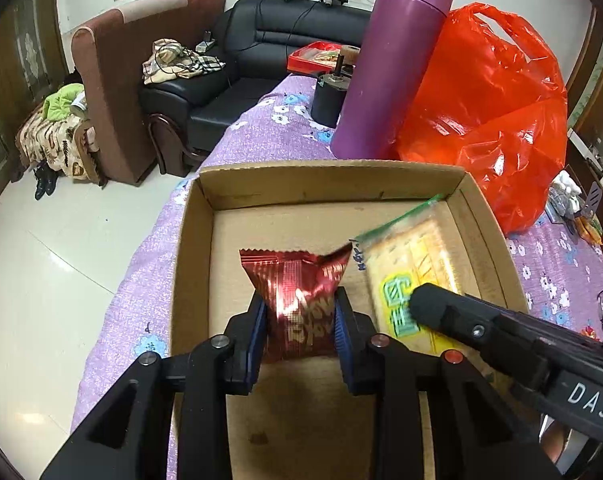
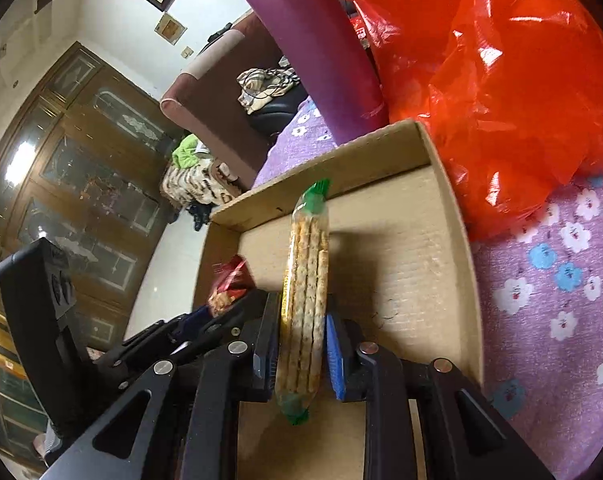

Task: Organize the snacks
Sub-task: 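Lower both packets into the cardboard tray and open both grippers, then grasp the silver foil bag with the left gripper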

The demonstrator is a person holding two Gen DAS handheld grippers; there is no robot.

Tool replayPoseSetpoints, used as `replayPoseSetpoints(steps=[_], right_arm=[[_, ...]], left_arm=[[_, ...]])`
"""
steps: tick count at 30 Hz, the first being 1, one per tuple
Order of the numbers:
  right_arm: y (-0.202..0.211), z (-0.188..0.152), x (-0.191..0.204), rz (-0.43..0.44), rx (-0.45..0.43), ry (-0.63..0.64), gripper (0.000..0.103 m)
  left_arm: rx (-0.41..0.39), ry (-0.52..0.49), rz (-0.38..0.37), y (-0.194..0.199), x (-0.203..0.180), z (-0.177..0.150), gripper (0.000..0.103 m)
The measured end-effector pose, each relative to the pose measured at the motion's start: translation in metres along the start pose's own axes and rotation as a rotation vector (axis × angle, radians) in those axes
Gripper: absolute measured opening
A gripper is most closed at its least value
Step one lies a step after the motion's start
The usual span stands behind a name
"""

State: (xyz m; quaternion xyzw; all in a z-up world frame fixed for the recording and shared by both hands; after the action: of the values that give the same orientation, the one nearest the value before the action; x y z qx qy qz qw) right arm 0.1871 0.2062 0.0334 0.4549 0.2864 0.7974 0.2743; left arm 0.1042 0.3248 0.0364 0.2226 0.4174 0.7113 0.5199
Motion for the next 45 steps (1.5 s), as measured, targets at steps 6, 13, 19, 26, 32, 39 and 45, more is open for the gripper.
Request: replayPoseSetpoints(steps=[6,13,19,26,32,39,45], right_arm=[[0.018,0.000,-0.002,-0.028,-0.031,0.011,0.025],[0.062,-0.021,-0.011,-0.012,-0.082,0.026,0.026],[0.113,-0.054,-0.032,0.038,-0.122,0.016,0.031],[0.179,-0.094,-0.090,-0.018,-0.157,-0.025,0.033],[0.214,-0.121,-0.139,-0.090,-0.178,-0.061,0.033],[0.222,-0.144,-0.167,-0.036,-0.201,-0.112,0.033],[0.231,-0.147,-0.180,0.012,-0.267,-0.134,0.034]], left_arm=[[-0.034,0.002,-0.006,0.015,0.002,-0.002,0.053],[-0.114,-0.022,-0.017,0.049,-0.020,-0.032,0.062],[-0.088,-0.139,-0.026,0.047,-0.060,-0.060,0.063],[-0.065,-0.252,0.009,0.057,-0.073,-0.085,0.063],[-0.166,-0.244,0.045,0.092,-0.076,-0.099,0.063],[-0.134,-0.283,-0.168,0.118,-0.127,-0.114,0.075],[0.057,-0.327,-0.280,0.079,-0.195,-0.133,0.075]])
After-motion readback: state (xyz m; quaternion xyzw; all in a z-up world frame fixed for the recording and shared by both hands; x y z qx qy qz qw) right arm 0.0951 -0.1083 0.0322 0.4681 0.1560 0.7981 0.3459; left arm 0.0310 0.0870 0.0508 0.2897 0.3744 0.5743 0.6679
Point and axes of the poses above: each gripper's, at about its wrist camera, not at the fingertips, and y roughly against the way its jaws point, x to its left, z to its top, the point moved 2 cm from there along -y, roughly the way its jaws point
